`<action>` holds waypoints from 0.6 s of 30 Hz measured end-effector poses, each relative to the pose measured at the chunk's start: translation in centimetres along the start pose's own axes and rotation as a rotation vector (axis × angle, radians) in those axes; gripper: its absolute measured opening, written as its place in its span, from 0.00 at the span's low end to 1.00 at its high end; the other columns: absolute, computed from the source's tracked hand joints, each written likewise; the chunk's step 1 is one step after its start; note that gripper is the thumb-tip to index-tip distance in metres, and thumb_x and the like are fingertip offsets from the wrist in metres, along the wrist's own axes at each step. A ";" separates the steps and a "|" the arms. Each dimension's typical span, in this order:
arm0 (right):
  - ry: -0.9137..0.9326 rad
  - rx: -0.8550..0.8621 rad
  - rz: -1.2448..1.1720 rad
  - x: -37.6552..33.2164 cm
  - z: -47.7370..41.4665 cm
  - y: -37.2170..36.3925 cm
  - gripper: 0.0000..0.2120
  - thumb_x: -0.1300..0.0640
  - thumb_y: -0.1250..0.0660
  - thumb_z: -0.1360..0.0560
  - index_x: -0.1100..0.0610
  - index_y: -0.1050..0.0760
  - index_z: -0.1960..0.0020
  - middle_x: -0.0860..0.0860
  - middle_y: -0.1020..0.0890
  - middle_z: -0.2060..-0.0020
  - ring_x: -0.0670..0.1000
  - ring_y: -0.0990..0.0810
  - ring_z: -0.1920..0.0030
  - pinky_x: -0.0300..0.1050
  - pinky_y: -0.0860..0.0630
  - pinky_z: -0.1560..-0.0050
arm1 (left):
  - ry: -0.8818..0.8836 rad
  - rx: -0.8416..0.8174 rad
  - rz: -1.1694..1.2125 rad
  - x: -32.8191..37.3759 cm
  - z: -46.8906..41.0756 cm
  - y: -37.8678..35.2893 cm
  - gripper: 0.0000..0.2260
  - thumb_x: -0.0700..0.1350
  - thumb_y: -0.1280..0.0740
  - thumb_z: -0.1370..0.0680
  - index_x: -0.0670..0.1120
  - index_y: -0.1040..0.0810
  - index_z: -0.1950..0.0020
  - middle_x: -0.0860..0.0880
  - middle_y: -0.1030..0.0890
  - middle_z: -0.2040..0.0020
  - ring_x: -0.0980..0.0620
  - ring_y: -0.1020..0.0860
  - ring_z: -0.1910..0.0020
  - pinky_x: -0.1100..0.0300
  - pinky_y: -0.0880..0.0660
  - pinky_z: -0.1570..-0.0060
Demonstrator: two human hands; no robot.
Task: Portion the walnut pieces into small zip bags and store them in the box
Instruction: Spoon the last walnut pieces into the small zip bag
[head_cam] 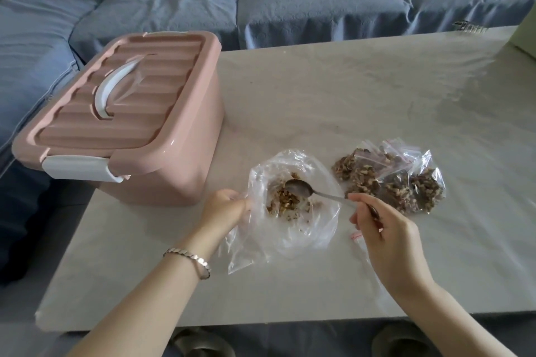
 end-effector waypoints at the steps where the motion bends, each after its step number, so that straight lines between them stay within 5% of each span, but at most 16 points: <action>1: 0.001 0.013 0.009 0.0 0.2 -0.1 0.11 0.59 0.39 0.22 0.58 0.22 0.44 0.42 0.22 0.63 0.43 0.22 0.57 0.27 0.28 0.60 | 0.004 0.015 -0.016 0.3 -0.1 -0.1 0.05 0.44 0.31 0.34 0.41 0.22 0.66 0.49 0.23 0.74 0.49 0.26 0.70 0.61 0.33 0.67; 5: 0.006 0.047 0.018 -0.1 0.7 -0.5 0.13 0.58 0.39 0.23 0.61 0.23 0.43 0.40 0.24 0.62 0.44 0.22 0.64 0.28 0.28 0.58 | -0.038 0.033 -0.020 1.3 -0.5 -1.1 0.09 0.38 0.36 0.28 0.45 0.33 0.67 0.49 0.28 0.71 0.52 0.31 0.71 0.62 0.36 0.71; 11: -0.081 0.124 0.002 1.2 1.8 -0.7 0.12 0.64 0.38 0.25 0.63 0.23 0.43 0.47 0.22 0.61 0.42 0.22 0.61 0.25 0.28 0.57 | -0.069 -0.083 0.138 1.9 0.0 -3.5 0.09 0.41 0.32 0.35 0.45 0.28 0.57 0.48 0.24 0.60 0.50 0.28 0.62 0.60 0.32 0.61; 15: -0.163 0.140 -0.038 2.2 2.3 -0.8 0.12 0.64 0.39 0.24 0.61 0.23 0.43 0.40 0.23 0.63 0.35 0.23 0.58 0.23 0.30 0.59 | -0.096 -0.141 0.273 1.8 0.1 -4.1 0.12 0.35 0.35 0.36 0.47 0.37 0.67 0.60 0.26 0.73 0.51 0.33 0.66 0.59 0.36 0.66; 18: -0.206 0.118 -0.047 2.6 2.7 -1.4 0.11 0.64 0.39 0.23 0.60 0.22 0.44 0.38 0.24 0.63 0.33 0.24 0.60 0.22 0.31 0.61 | -0.129 -0.173 0.332 2.0 0.5 -4.4 0.14 0.39 0.35 0.42 0.50 0.40 0.71 0.53 0.32 0.71 0.51 0.36 0.66 0.58 0.38 0.66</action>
Point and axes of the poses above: each hand's wrist, its own z-axis away from the middle knuckle, its own y-axis out of the back of the hand, x = y × z, the point moved 8 cm from there along -z, towards the middle knuckle
